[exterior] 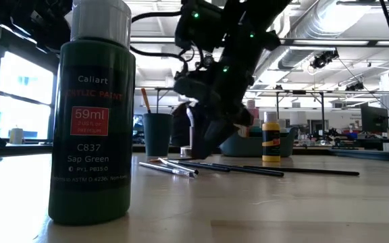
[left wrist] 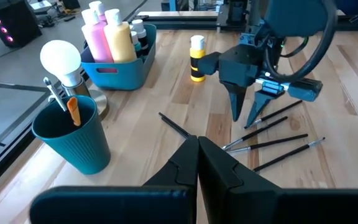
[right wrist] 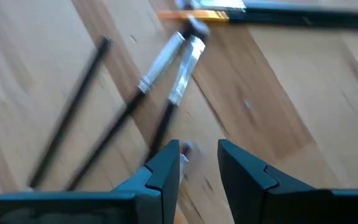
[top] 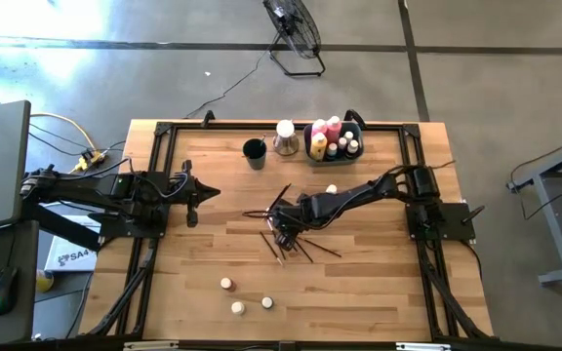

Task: Pick & Place Paint Supplies
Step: Put the silver paintbrush into the blue cup

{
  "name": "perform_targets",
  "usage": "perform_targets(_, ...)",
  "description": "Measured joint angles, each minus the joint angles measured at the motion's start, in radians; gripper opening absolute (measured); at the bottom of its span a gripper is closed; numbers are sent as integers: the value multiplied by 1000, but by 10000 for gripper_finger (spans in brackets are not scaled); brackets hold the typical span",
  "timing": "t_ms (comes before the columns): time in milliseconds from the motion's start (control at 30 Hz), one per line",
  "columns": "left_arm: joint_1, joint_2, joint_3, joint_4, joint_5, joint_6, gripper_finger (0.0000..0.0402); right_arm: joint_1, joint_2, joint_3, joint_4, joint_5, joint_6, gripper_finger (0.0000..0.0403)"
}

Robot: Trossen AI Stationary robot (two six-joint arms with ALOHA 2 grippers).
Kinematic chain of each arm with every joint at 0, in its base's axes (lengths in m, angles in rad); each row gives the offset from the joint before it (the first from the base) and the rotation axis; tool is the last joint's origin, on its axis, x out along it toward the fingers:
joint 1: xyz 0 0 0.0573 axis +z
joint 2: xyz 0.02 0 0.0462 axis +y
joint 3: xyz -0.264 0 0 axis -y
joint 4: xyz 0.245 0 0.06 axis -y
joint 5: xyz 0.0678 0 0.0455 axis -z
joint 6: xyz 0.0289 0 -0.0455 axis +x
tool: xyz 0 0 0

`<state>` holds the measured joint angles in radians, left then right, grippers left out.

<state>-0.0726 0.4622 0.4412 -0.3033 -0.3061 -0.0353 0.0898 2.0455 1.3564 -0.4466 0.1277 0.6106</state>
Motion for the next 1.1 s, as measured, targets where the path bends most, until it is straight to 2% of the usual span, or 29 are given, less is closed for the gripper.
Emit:
perform_targets(467,0,0,0,-7,0,-1,6,0,31,1,9,-2,0,103)
perform_targets(733,0,0,0,-7,0,-1,6,0,-14,1,1,0,55,103)
perform_targets(933,0,0,0,-7,0,0,6,8,-20,79,-91,64,54,103)
perform_targets(1100,0,0,0,-7,0,0,6,8,-21,100,-132,49,112,103)
